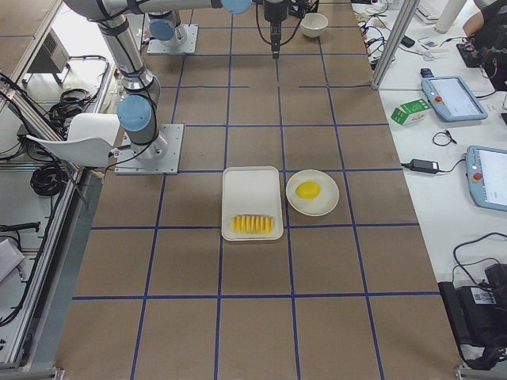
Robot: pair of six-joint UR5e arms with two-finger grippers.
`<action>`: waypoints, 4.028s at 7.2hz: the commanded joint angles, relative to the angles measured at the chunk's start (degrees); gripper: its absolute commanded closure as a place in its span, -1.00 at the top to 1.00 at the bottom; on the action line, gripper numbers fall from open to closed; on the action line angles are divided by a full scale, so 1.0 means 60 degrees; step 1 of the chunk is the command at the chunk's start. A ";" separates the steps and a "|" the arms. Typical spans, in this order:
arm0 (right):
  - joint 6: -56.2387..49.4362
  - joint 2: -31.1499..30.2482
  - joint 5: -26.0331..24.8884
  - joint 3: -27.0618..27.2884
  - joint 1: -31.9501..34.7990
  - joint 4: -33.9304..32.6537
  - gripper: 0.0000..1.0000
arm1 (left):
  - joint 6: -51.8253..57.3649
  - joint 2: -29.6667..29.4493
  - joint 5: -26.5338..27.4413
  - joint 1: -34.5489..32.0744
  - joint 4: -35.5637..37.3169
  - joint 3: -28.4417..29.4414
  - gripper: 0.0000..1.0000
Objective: Place bowl and put lemon in it
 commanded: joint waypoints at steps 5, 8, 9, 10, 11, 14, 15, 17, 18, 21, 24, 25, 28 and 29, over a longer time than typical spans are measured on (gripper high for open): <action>-0.2155 0.0585 0.0036 -0.0095 -0.0979 -0.0088 1.00 | 0.0319 -0.0319 0.0008 0.0574 0.0232 0.0122 1.00; -0.6025 0.1241 -0.0022 0.0094 -0.4666 -0.0277 1.00 | 0.2308 -0.2774 -0.0182 0.2550 0.2541 0.0372 1.00; -0.6990 0.1681 -0.0051 0.0109 -0.5505 -0.1163 1.00 | 0.2764 -0.3566 -0.0270 0.2759 0.3448 0.0386 1.00; -0.7725 0.2077 -0.0051 0.0196 -0.5818 -0.1737 1.00 | 0.2928 -0.4357 -0.0285 0.2819 0.4516 0.0474 1.00; -0.7645 0.2255 -0.0066 0.0226 -0.5821 -0.2192 1.00 | 0.3205 -0.5148 -0.0285 0.2834 0.4918 0.0982 1.00; -0.6901 0.4257 0.0066 0.0271 -0.5704 -0.3904 1.00 | 0.3194 -0.6326 -0.0285 0.2820 0.4923 0.2112 1.00; -0.6941 0.4785 0.0124 0.0271 -0.5588 -0.3969 1.00 | 0.3106 -0.6415 -0.0300 0.2805 0.4907 0.2130 1.00; -0.6971 0.5681 0.0227 0.0271 -0.5455 -0.4744 1.00 | 0.3063 -0.6620 -0.0329 0.2776 0.4907 0.2173 1.00; -0.6971 0.5742 0.0212 0.0285 -0.5455 -0.4746 1.00 | 0.2989 -0.6737 -0.1054 0.2776 0.4922 0.2101 0.96; -0.6897 0.5787 0.0198 0.0256 -0.5353 -0.4731 -0.40 | 0.3046 -0.6855 -0.1150 0.2805 0.4907 0.2174 -0.12; -0.6897 0.5264 0.0110 0.0182 -0.5192 -0.4425 -0.58 | 0.3047 -0.6885 -0.0755 0.2820 0.4966 0.2261 -1.00; -0.6854 0.4447 0.0139 0.0139 -0.5104 -0.3336 -0.58 | 0.3032 -0.6870 -0.0739 0.2820 0.4951 0.2262 -1.00; -0.6138 0.1534 -0.0182 0.0124 -0.4957 -0.0258 -0.58 | 0.2901 -0.6666 -0.0725 0.2805 0.4501 0.2349 -1.00; -0.5904 0.0727 -0.0198 0.0095 -0.4812 0.0404 -0.58 | 0.2901 -0.6592 -0.0710 0.2805 0.4207 0.2437 -1.00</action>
